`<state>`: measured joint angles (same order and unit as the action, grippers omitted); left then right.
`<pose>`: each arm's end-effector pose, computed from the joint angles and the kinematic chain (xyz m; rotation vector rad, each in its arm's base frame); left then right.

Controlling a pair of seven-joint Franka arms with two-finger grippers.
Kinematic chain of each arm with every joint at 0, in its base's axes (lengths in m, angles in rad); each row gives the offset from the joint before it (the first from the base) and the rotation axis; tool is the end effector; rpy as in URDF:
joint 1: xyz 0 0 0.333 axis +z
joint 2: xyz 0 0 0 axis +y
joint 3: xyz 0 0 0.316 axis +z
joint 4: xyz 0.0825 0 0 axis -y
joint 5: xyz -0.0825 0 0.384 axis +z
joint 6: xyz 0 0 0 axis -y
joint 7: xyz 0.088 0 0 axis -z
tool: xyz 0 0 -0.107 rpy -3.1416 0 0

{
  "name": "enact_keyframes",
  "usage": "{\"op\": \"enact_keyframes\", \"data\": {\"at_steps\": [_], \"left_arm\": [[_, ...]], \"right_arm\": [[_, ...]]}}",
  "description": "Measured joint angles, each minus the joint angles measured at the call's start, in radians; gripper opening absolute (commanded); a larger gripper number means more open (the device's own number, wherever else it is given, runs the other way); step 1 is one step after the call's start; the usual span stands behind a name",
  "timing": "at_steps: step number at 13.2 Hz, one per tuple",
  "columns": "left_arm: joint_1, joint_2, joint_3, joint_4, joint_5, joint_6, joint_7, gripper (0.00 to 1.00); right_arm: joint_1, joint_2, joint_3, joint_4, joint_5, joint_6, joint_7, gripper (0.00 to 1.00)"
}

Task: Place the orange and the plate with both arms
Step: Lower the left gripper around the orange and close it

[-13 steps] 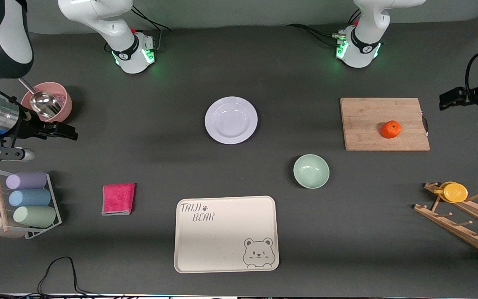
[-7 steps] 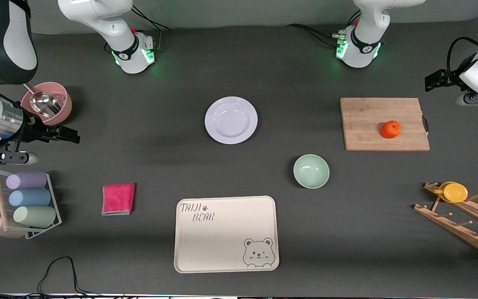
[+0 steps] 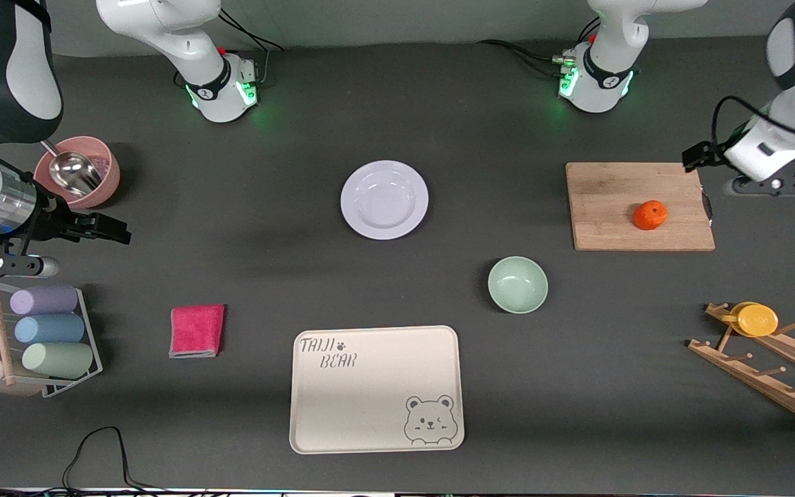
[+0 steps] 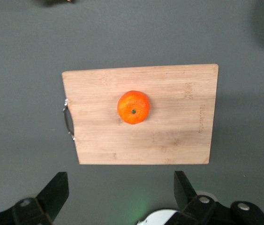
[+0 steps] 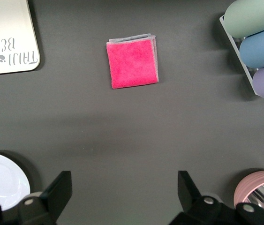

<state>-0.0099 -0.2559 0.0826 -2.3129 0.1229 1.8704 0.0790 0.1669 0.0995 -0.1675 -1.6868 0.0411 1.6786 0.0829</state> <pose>0.4430 0.0425 0.4316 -3.0475 0.0888 0.2953 0.5820 0.0072 0.5227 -3.1144 0.1405 0.1672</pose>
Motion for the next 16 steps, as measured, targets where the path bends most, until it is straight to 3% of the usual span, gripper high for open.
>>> {"op": "enact_keyframes", "data": {"at_steps": [4,8,11,16], "left_arm": [[0.028,0.007,0.005,-0.207,0.0,0.254,-0.004,1.0],[0.085,0.055,0.008,-0.335,0.001,0.482,-0.004,1.0],[0.102,0.117,0.008,-0.377,0.001,0.602,-0.005,1.0],[0.096,0.194,0.001,-0.379,0.0,0.684,-0.08,1.0]], "right_arm": [[0.0,0.0,0.0,-0.001,0.0,0.005,0.0,1.0],[0.0,0.0,-0.008,-0.002,0.0,0.012,0.0,1.0],[0.0,0.001,-0.008,-0.005,0.0,0.013,0.0,1.0],[0.001,0.001,-0.008,-0.019,0.0,0.031,0.0,1.0]]}}
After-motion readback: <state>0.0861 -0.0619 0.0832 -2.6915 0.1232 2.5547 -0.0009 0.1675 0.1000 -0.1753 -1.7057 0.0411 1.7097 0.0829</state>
